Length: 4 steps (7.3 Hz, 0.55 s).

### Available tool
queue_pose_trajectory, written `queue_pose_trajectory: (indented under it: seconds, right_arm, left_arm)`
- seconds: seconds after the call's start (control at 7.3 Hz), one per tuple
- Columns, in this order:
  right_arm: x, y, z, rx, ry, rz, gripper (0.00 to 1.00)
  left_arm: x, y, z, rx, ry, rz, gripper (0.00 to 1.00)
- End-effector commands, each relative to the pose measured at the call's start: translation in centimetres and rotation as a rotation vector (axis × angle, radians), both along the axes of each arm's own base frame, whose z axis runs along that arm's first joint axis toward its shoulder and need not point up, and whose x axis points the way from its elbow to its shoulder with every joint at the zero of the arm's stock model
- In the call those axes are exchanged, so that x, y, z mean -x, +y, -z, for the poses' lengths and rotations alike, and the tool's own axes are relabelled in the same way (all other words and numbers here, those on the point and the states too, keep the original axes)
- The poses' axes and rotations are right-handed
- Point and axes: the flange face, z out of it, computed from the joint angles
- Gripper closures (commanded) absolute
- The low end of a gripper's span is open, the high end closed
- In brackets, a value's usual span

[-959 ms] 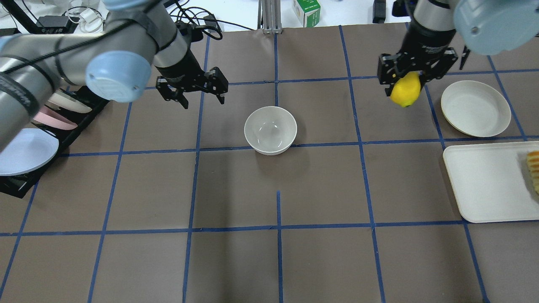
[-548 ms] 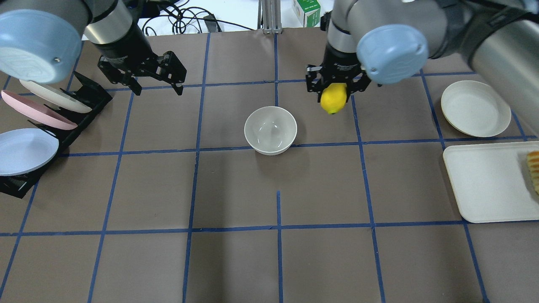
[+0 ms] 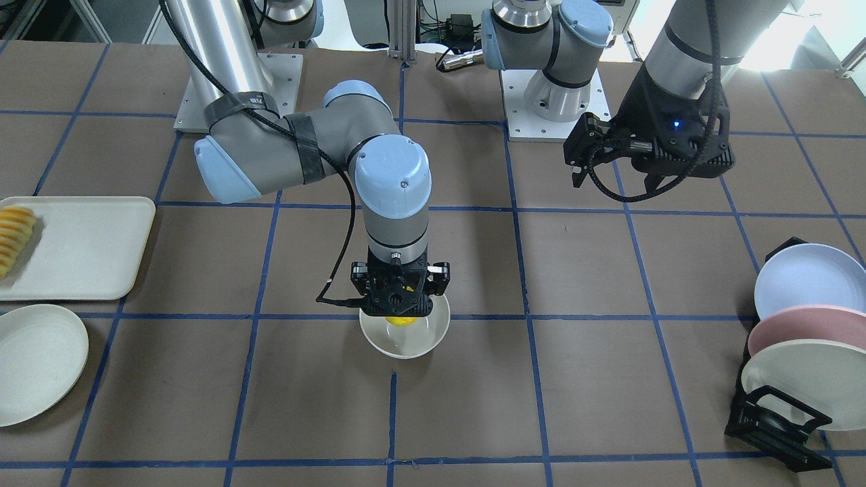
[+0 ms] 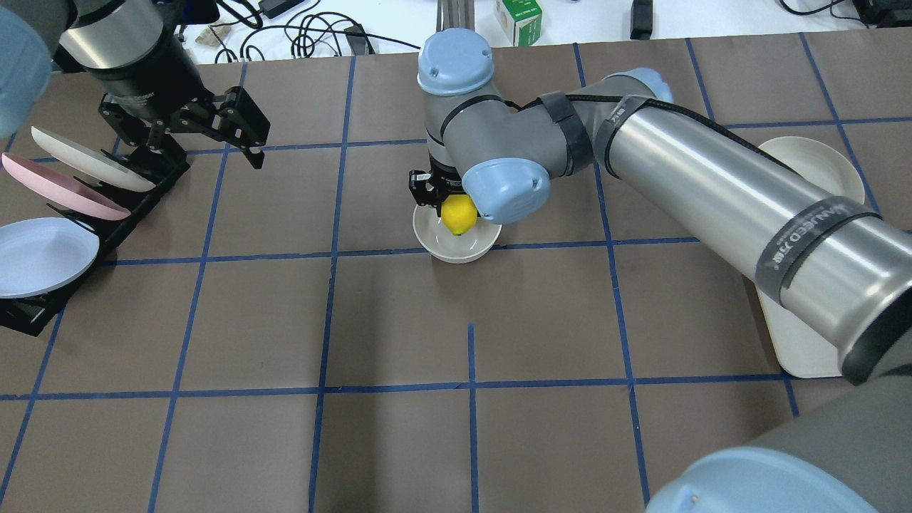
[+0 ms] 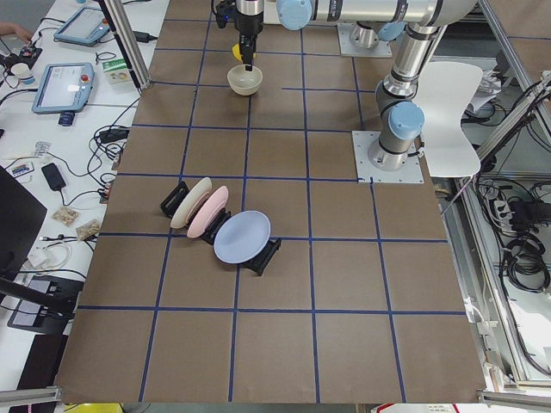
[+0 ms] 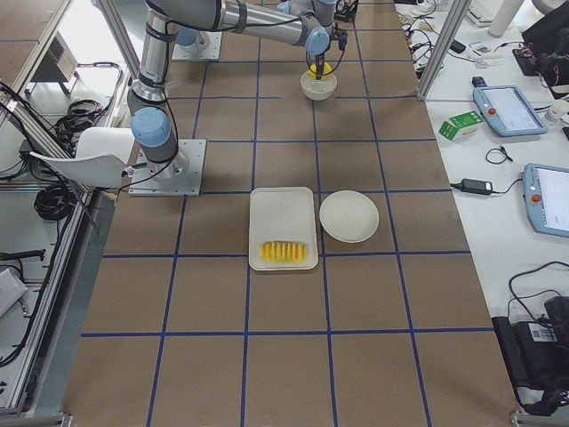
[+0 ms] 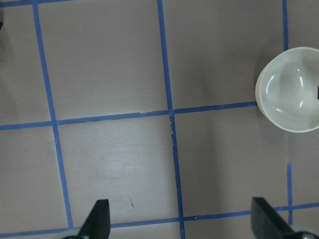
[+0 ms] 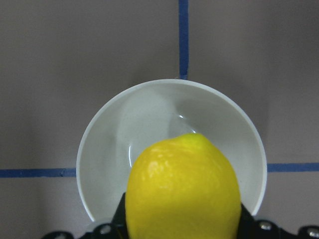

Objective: Place bowl and put lemon in it

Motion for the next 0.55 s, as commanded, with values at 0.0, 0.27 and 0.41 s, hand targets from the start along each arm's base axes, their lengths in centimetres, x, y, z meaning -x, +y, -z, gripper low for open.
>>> queue_pose_trajectory:
  seconds: [0.0,0.27,0.41]
  right_arm:
    - [-0.6,-0.3,2.3,-0.004,0.004,-0.019,0.81]
    - [-0.9,-0.7,3.8,0.000,-0.003,-0.016,0.67]
    - [-0.8,-0.8,4.7,-0.013,0.010,-0.017,0.41]
  left_arm:
    - [0.2,0.1,-0.2,-0.001,0.033,-0.011,0.00]
    - [0.1,0.3,-0.3,-0.001,0.020,-0.010,0.00]
    - [0.2,0.1,0.0,-0.006,0.029,-0.011,0.00]
